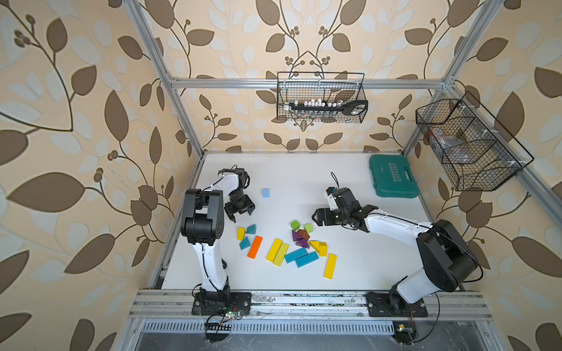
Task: Assemble a small pinwheel with building blocks
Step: Assemble the building block at the center of the board.
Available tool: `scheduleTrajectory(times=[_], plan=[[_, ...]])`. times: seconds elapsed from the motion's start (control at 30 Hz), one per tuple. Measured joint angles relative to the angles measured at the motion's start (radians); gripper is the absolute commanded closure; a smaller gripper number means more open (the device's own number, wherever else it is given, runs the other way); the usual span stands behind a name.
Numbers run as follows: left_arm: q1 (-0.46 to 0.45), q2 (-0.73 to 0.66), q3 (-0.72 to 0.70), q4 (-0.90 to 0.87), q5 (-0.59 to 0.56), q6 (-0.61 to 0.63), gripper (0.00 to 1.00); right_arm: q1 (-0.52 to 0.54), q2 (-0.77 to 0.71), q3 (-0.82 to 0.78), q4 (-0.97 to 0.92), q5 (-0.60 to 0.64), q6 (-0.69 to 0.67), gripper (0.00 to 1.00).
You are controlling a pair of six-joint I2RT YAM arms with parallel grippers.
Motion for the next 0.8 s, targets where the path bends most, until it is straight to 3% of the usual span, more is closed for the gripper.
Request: scheduleTrajectory(times=[0.43, 0.8], plan=[[0.0, 0.081, 0.126, 0.004, 0.002, -0.001, 0.19, 0.0, 0.0, 0.0, 0.0, 0.001, -0.001, 0.07], [0.0, 0.089, 0.137, 0.003, 0.006, 0.026, 0.04, 0.0, 0.003, 0.0, 0.0, 0.004, -0.001, 0.07]])
